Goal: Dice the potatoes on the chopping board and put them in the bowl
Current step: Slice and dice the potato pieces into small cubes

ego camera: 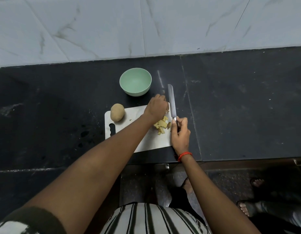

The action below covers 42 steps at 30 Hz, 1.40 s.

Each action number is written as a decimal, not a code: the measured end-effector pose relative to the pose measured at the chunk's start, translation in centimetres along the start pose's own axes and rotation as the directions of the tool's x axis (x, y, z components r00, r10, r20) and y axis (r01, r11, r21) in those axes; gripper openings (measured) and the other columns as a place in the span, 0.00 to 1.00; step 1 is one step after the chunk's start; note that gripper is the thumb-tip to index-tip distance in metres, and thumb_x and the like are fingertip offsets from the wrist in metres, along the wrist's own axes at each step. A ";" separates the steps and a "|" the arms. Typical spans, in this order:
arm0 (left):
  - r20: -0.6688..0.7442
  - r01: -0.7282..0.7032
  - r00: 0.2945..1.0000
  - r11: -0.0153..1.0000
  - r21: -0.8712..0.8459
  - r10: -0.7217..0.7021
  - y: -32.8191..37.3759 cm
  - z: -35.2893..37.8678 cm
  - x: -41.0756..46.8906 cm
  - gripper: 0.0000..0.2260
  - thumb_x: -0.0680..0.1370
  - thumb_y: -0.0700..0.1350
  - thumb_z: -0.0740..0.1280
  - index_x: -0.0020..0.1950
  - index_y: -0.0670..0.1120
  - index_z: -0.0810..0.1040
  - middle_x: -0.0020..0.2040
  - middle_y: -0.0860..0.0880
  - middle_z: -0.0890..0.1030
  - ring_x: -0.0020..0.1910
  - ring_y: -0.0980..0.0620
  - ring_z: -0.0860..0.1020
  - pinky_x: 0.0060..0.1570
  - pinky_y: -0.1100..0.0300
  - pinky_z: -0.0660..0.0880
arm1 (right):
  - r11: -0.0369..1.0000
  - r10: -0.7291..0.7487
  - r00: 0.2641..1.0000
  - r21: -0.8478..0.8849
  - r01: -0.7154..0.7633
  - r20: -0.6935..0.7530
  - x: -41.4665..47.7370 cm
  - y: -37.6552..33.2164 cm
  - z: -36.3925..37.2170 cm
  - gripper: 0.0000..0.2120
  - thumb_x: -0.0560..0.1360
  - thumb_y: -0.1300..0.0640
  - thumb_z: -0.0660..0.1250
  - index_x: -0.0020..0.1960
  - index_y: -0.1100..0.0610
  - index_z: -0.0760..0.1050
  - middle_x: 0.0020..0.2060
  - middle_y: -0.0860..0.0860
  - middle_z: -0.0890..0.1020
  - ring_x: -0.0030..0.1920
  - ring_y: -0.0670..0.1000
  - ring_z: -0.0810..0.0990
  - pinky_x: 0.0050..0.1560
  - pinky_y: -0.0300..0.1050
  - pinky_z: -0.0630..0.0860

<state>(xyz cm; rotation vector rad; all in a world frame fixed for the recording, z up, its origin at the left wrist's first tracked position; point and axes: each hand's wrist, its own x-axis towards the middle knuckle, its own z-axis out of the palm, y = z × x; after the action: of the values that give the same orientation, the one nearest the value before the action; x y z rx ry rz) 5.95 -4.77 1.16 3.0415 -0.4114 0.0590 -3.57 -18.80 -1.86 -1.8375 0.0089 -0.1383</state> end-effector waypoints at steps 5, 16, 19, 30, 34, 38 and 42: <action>-0.016 -0.042 0.999 0.999 0.011 0.042 0.2 0.4 -0.5 0.11 0.80 0.38 0.62 0.52 0.43 0.84 0.50 0.44 0.80 0.52 0.44 0.75 0.44 0.54 0.69 | 1.000 -0.001 1.000 0.010 0.001 -0.001 0.0 0.0 0.0 0.06 0.84 0.54 0.62 0.49 0.55 0.68 0.32 0.56 0.76 0.30 0.43 0.71 0.31 0.35 0.67; 0.130 0.030 0.991 0.994 -0.101 -0.016 -1.1 0.2 -0.9 0.07 0.79 0.43 0.68 0.53 0.41 0.83 0.55 0.43 0.78 0.53 0.44 0.78 0.47 0.57 0.71 | 1.000 -0.011 1.000 -0.013 0.011 -0.013 0.1 0.3 0.0 0.06 0.83 0.56 0.62 0.49 0.56 0.68 0.30 0.45 0.72 0.30 0.42 0.70 0.31 0.35 0.67; 0.141 0.008 0.990 0.995 -0.095 0.005 -1.1 0.6 -1.1 0.09 0.81 0.44 0.67 0.57 0.41 0.82 0.57 0.43 0.77 0.56 0.46 0.77 0.51 0.57 0.73 | 1.000 -0.013 1.000 -0.007 0.013 -0.008 0.1 0.2 0.0 0.06 0.84 0.56 0.62 0.49 0.56 0.68 0.31 0.48 0.73 0.31 0.42 0.70 0.31 0.36 0.67; 0.013 0.270 0.920 0.608 -0.747 -0.393 -2.7 -1.2 -2.6 0.04 0.78 0.42 0.74 0.50 0.43 0.86 0.41 0.54 0.84 0.38 0.68 0.79 0.42 0.74 0.72 | 1.000 -0.017 1.000 -0.016 0.017 0.000 0.0 0.3 -0.1 0.06 0.84 0.53 0.61 0.50 0.55 0.68 0.31 0.48 0.74 0.31 0.43 0.71 0.32 0.43 0.69; -0.049 0.252 0.876 0.541 -0.802 -0.480 -4.7 -2.0 -5.1 0.04 0.78 0.44 0.73 0.49 0.44 0.86 0.41 0.54 0.85 0.40 0.65 0.81 0.45 0.71 0.76 | 1.000 -0.011 1.000 -0.016 0.011 0.011 0.1 0.7 0.0 0.06 0.84 0.52 0.61 0.50 0.53 0.68 0.34 0.51 0.77 0.33 0.44 0.75 0.32 0.39 0.71; -0.019 0.312 0.909 0.709 -0.633 -0.416 -6.0 -0.8 -8.2 0.03 0.78 0.45 0.74 0.48 0.46 0.85 0.46 0.52 0.84 0.45 0.56 0.80 0.48 0.61 0.75 | 0.999 -0.014 1.000 -0.032 0.015 0.020 0.2 0.9 0.1 0.07 0.84 0.52 0.61 0.50 0.53 0.68 0.34 0.51 0.77 0.33 0.42 0.75 0.32 0.37 0.70; 0.006 0.251 0.959 0.845 -0.472 -0.282 -6.2 1.1 -10.3 0.03 0.77 0.43 0.74 0.49 0.45 0.85 0.50 0.49 0.83 0.49 0.52 0.78 0.53 0.55 0.76 | 0.999 -0.032 0.999 -0.037 0.033 0.034 0.2 0.9 0.1 0.07 0.84 0.51 0.60 0.49 0.52 0.67 0.35 0.52 0.78 0.34 0.42 0.76 0.33 0.35 0.70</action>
<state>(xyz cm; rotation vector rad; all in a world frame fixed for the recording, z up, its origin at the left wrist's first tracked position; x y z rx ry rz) -2.25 3.81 -0.83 2.5733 0.0142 0.0342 -3.34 -18.96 -2.78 -1.8780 -0.0418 -0.1316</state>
